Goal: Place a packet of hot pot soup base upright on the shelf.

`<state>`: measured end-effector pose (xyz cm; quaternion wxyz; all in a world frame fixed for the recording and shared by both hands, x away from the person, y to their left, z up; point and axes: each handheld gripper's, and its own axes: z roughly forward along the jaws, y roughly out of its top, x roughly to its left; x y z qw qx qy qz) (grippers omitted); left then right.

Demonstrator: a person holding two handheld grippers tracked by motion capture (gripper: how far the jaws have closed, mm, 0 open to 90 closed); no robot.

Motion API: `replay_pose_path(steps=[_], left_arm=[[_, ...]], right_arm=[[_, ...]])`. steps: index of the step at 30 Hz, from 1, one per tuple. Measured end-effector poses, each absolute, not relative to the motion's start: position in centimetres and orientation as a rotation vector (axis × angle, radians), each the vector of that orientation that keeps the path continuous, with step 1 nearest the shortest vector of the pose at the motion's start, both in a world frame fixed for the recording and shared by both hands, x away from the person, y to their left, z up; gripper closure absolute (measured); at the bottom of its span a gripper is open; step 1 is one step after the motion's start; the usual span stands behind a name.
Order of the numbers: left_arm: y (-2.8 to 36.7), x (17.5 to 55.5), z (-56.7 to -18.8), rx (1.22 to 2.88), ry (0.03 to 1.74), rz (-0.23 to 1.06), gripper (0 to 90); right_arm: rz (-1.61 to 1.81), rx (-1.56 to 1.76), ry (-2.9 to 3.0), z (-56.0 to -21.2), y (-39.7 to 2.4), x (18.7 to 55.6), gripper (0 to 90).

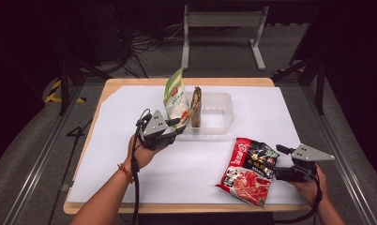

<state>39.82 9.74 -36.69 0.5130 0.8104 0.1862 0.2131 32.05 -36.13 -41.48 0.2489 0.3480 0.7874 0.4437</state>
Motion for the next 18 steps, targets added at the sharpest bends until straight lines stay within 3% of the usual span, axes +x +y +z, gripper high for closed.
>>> replay_pose_path(steps=[13, 18], left_arm=[[12.6, 38.1, -39.3, 2.049, 0.493, 0.455, 39.8], [13.7, 37.2, -41.1, 2.12, 0.563, 0.474, 28.1]], right_arm=[[1.254, 1.022, 2.148, -41.4, -36.8, 32.5, 26.2], [1.255, 1.101, 2.161, -41.5, -37.1, 33.2, 32.4]])
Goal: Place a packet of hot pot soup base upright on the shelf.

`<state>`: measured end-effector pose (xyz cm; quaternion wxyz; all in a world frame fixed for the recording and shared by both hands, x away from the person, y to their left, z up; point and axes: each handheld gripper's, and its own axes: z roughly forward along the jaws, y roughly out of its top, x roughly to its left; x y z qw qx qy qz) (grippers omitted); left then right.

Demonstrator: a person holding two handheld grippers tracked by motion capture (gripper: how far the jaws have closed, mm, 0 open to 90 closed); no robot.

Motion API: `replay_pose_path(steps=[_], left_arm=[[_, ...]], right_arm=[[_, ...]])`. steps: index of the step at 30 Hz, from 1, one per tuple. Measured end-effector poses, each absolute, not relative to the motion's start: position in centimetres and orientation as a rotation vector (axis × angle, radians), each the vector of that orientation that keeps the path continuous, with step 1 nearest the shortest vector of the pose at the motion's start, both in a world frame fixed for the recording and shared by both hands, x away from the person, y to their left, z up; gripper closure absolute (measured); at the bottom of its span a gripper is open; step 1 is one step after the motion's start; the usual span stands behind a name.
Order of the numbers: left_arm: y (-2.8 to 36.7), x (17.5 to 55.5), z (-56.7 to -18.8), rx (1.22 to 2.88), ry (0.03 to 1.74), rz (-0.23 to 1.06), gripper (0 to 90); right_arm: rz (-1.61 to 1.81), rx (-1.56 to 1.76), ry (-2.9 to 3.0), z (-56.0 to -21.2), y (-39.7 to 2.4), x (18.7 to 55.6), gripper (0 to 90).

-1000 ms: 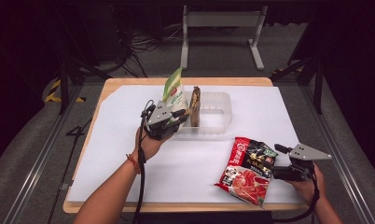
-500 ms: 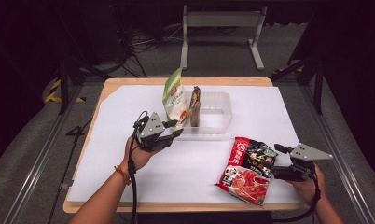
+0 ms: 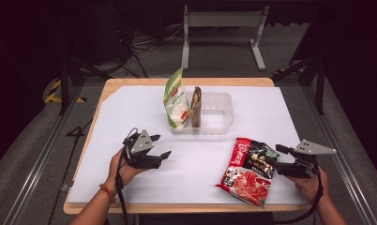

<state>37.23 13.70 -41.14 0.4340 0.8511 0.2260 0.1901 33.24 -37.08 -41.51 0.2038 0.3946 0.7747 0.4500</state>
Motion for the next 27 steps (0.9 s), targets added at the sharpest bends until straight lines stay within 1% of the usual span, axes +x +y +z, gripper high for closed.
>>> replay_pose_path(steps=[3, 6, 11, 13, 15, 18, 22, 27], left_arm=[[14.1, 36.7, -41.7, 2.133, 0.579, 0.474, 26.3], [14.6, 35.9, -42.4, 2.147, 0.582, 0.491, 24.6], [15.2, 35.1, -42.9, 2.147, 0.593, 0.473, 23.7], [15.5, 34.7, -43.3, 2.138, 0.609, 0.435, 23.7], [15.6, 34.3, -43.5, 2.152, 0.603, 0.442, 23.7], [15.9, 34.1, -43.4, 2.124, 0.606, 0.425, 23.7], [16.2, 34.2, -43.6, 2.11, 0.624, 0.399, 24.1], [16.5, 34.4, -43.6, 2.102, 0.636, 0.402, 23.8]], right_arm=[[1.244, 1.13, 2.171, -41.6, -37.2, 33.6, 34.2], [1.239, 1.229, 2.182, -42.0, -37.7, 34.3, 34.3], [1.237, 1.327, 2.156, -42.4, -38.2, 35.0, 30.9], [1.255, 1.412, 2.167, -42.8, -38.4, 35.6, 29.3], [1.251, 1.423, 2.174, -42.9, -38.4, 35.7, 28.8], [1.227, 1.484, 2.2, -43.2, -38.4, 36.3, 26.6], [1.238, 1.563, 2.21, -43.6, -38.6, 37.1, 26.1], [1.272, 1.589, 2.205, -43.7, -38.5, 37.4, 25.4]])
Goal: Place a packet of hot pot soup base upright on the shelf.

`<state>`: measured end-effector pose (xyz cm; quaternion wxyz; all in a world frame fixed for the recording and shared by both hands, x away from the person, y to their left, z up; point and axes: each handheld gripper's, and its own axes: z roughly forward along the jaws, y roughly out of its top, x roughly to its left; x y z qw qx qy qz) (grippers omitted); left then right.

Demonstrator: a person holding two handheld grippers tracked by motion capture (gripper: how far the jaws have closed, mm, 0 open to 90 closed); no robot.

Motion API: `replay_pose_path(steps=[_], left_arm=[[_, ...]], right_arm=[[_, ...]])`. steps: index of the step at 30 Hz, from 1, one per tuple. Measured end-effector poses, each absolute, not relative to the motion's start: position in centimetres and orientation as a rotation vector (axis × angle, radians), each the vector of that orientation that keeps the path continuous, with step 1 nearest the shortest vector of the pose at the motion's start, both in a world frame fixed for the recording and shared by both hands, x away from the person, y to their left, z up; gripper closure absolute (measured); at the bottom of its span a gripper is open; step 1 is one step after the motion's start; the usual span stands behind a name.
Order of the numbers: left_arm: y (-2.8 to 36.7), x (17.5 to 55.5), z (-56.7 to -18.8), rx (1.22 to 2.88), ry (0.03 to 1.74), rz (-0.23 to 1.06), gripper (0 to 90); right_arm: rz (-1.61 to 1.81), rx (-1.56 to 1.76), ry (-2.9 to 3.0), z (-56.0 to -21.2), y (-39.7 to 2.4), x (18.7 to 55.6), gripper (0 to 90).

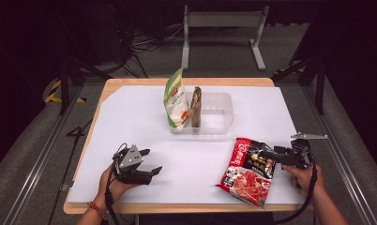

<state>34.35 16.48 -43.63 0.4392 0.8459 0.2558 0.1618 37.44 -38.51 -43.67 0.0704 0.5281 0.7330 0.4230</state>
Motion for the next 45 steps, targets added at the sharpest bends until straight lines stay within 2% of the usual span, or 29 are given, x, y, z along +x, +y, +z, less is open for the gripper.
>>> replay_pose_path(steps=[7, 13, 16, 17, 20, 26, 33, 45], left_arm=[[16.8, 34.5, -43.8, 2.09, 0.655, 0.392, 23.4], [16.7, 34.6, -44.0, 2.102, 0.651, 0.395, 23.0], [16.7, 34.6, -44.0, 2.101, 0.649, 0.394, 23.1], [16.8, 34.7, -44.0, 2.1, 0.652, 0.392, 23.1], [16.9, 34.8, -44.1, 2.09, 0.666, 0.38, 23.0], [17.3, 35.1, -44.1, 2.06, 0.708, 0.375, 22.2], [17.8, 35.1, -44.0, 2.02, 0.765, 0.415, 16.5], [18.0, 34.9, -43.8, 1.992, 0.766, 0.423, 17.5]], right_arm=[[1.298, 1.524, 2.289, -43.8, -37.0, 37.5, 27.1], [1.377, 1.602, 2.254, -44.0, -37.4, 37.8, 46.7], [1.391, 1.619, 2.219, -44.0, -37.6, 37.7, 60.7], [1.391, 1.619, 2.219, -44.0, -37.6, 37.7, 60.7], [1.478, 1.62, 2.194, -43.9, -38.2, 37.5, 72.0], [1.553, 1.534, 2.188, -43.2, -38.6, 37.0, 81.8], [1.642, 1.428, 2.169, -42.1, -38.6, 36.3, 86.6], [1.703, 1.258, 2.166, -38.5, -37.2, 34.8, 87.8]])
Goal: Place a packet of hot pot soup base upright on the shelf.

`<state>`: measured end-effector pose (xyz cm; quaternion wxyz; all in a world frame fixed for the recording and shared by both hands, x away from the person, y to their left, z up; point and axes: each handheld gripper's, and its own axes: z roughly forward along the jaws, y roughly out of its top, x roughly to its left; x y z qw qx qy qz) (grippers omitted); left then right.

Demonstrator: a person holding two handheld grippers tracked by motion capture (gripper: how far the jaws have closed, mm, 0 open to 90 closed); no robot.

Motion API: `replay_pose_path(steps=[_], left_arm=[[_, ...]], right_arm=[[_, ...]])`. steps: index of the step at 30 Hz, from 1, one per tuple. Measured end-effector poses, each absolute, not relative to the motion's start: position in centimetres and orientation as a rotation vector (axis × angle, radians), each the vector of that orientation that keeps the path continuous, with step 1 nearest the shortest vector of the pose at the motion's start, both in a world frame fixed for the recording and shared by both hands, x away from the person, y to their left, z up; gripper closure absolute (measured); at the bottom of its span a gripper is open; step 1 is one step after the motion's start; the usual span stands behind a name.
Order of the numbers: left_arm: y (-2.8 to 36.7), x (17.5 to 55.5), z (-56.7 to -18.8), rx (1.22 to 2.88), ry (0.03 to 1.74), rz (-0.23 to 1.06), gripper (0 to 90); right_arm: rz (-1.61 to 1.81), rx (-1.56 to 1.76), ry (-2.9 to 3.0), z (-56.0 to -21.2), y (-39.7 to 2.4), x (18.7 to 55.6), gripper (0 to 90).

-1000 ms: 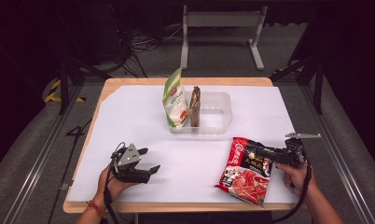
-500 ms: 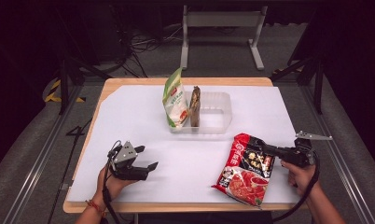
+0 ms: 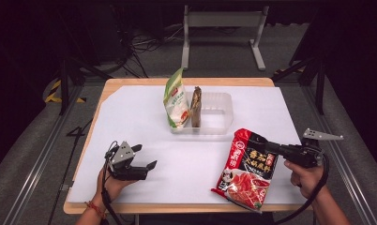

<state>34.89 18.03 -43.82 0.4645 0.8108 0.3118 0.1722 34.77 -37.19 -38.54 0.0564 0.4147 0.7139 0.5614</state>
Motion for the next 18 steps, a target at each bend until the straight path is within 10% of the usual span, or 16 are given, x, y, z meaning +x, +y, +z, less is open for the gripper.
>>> replay_pose_path(steps=[18], left_arm=[[18.2, 34.9, -43.6, 1.977, 0.76, 0.421, 17.5]], right_arm=[[1.714, 1.031, 2.203, -32.8, -33.3, 33.1, 88.7]])
